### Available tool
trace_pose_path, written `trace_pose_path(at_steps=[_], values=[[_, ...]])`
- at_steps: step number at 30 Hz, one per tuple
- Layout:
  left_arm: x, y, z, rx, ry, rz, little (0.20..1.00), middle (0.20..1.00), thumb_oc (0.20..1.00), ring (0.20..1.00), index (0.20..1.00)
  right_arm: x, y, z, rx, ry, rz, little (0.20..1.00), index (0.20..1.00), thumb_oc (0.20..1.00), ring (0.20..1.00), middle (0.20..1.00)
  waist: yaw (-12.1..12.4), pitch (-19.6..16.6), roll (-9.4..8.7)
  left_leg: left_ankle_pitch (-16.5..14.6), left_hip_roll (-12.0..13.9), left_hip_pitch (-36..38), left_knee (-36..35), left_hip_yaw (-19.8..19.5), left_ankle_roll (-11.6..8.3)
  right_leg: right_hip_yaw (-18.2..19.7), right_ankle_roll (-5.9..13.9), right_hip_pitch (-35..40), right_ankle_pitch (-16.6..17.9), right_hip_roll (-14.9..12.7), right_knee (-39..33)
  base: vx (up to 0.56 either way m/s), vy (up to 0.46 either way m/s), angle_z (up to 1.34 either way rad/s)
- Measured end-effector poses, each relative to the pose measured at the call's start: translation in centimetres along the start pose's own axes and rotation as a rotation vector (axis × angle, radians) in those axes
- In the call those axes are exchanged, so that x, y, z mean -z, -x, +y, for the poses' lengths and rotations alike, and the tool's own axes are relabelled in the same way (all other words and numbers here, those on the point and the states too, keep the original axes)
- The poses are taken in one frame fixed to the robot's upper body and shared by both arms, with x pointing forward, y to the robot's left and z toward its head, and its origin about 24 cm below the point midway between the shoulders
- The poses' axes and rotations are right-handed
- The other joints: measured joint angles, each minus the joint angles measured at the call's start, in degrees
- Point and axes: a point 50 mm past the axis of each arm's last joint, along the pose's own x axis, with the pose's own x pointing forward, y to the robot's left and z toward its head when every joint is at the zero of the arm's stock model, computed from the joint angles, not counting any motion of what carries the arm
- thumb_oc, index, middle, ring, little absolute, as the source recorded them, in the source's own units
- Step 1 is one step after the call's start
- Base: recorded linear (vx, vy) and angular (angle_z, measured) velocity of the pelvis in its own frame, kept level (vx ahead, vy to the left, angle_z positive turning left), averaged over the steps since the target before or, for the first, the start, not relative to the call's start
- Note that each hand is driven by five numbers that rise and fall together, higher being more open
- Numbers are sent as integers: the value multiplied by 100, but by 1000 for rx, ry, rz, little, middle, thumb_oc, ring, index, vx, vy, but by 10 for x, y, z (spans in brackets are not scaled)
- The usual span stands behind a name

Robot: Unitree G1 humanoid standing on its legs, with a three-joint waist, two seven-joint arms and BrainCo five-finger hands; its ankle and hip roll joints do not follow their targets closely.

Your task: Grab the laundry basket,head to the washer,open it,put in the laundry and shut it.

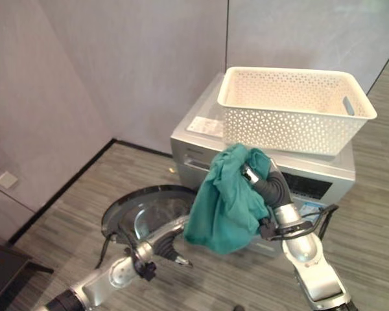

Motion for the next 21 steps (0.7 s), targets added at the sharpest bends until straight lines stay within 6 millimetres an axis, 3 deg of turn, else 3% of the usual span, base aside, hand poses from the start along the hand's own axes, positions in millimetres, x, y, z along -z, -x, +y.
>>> trace_pose_path(at_steps=[8, 14, 21], values=[[12, -4, 6, -204, 254, 186, 1000, 1000, 1000, 1000, 1000, 6, 2, 3, 11, 20, 52, 200, 200, 200, 200, 200, 3, -22, -43, 4, 1, -16, -2, -28, 2, -22, -1, -2, -4, 1, -3, -2, -4, 2], [17, -3, 11, -224, 371, 242, 1000, 1000, 1000, 1000, 1000, 9, 2, 4, 18, 14, 91, 200, 200, 200, 200, 200, 35, -37, -68, 50, -12, -22, -64, -144, 15, -143, 3, 21, -30, -6, -4, -5, -5, 8], [-2, -22, 8, -122, 570, 169, 1000, 1000, 1000, 1000, 1000, 14, -1, 6, 29, 0, 138, 200, 200, 200, 200, 200, 25, -37, -59, 59, -19, -24, -65, -163, 26, -161, 3, 31, -30, -12, -3, 0, 0, 0]])
